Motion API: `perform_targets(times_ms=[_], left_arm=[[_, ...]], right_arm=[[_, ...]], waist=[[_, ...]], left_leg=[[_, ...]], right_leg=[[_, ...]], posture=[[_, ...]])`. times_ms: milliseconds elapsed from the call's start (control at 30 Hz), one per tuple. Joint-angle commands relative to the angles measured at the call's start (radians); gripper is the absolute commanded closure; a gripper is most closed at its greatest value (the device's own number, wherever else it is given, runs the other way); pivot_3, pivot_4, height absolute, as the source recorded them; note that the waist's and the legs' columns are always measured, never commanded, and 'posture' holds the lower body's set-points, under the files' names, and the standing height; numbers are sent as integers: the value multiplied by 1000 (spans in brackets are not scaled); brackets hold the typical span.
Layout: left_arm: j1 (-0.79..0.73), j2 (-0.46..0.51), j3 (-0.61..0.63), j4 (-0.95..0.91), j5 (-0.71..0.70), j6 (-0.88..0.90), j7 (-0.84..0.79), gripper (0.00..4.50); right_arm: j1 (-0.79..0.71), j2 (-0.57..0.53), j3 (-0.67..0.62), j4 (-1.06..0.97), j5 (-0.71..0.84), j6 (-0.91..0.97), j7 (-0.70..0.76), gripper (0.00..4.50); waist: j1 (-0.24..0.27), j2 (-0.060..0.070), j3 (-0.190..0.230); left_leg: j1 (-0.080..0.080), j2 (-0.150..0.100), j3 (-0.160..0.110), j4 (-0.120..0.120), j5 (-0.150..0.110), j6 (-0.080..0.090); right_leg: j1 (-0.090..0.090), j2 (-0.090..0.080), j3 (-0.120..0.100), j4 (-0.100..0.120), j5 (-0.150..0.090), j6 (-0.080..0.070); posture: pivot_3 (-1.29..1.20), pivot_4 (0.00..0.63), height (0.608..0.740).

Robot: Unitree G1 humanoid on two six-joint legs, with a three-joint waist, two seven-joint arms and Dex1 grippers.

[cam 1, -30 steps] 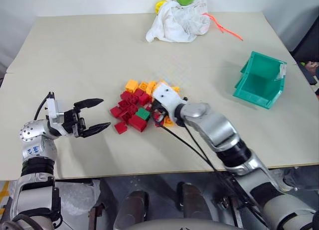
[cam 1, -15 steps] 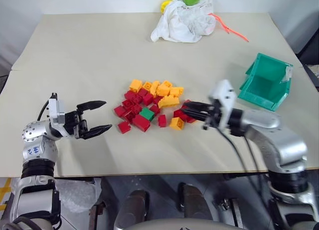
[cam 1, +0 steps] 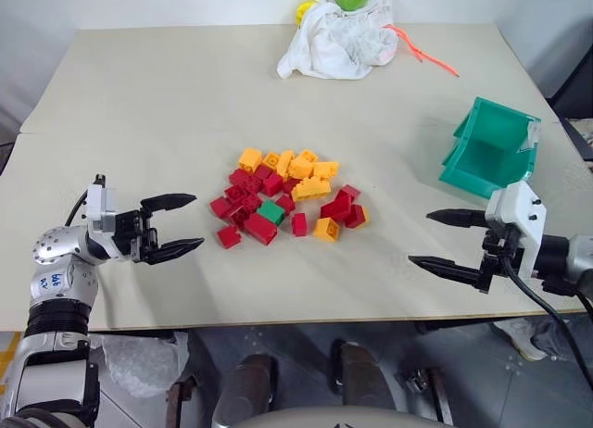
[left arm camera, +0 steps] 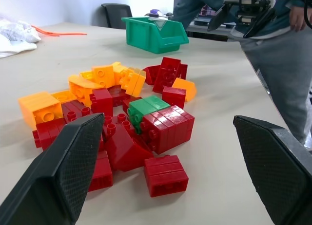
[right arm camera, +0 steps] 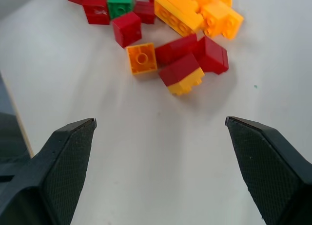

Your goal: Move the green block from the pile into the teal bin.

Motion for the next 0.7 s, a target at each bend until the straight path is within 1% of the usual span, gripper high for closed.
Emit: perform_targets(times_ms=[33, 133, 200, 267, 367, 500, 600, 700], left_arm=[[-6, 24, -5, -12, -28, -10, -112, 0], [-13, 20, -8, -8, -30, -16, -112, 0], [-14, 17, -13, -6, -27, -23, -112, 0], [-15, 13, -13, -6, -26, -28, -112, 0], [-13, 10, -12, -5, -26, -33, -112, 0], [-3, 6, -3, -12, -26, -42, -112, 0], [6, 2, 10, -19, -24, -46, -112, 0], [15, -1, 31, -25, -20, -49, -112, 0]], right_arm=[[-71, -34, 40, -64, -18, 28, -74, 15], [-283, 20, 181, -117, 33, 186, -206, 15], [-455, 126, 359, -78, -44, 228, -298, 15], [-586, 216, 505, -1, -125, 239, -349, 15], [-697, 291, 631, 111, -210, 232, -378, 15], [-842, 425, 776, 308, -297, 247, -397, 15], [-907, 503, 870, 449, -369, 206, -381, 15], [-945, 571, 923, 585, -430, 157, -375, 15]], waist=[[-1, 0, 0], [-6, 1, 1], [-10, 1, 0], [-8, 1, 1], [-2, 1, 1], [-6, 1, 1], [-15, 1, 1], [-26, 2, 1]], left_leg=[[0, 0, 0, 0, 0, 0], [1, 1, 1, 0, 0, -1], [1, 3, 2, 0, 0, -3], [0, 5, 1, 0, 0, -4], [-1, 5, 1, -1, 1, -4], [-3, 1, 1, 0, -1, -1], [-3, 1, 0, -1, -2, 0], [-3, 0, -1, -1, -2, 0]], right_leg=[[0, 0, 0, -1, 0, 0], [-1, 0, 1, -1, 1, -1], [-1, 1, 1, -2, 1, -2], [-2, 3, 1, -3, 2, -4], [-4, 3, 1, 0, 2, -4], [-5, 2, 0, 2, 2, -4], [-5, 2, -1, 3, 2, -4], [-5, 2, -4, 3, 2, -4]], posture=[[0, 150, 740], [0, 150, 740], [0, 150, 740], [0, 150, 740], [0, 150, 740], [0, 150, 740], [0, 150, 740], [0, 150, 740]])
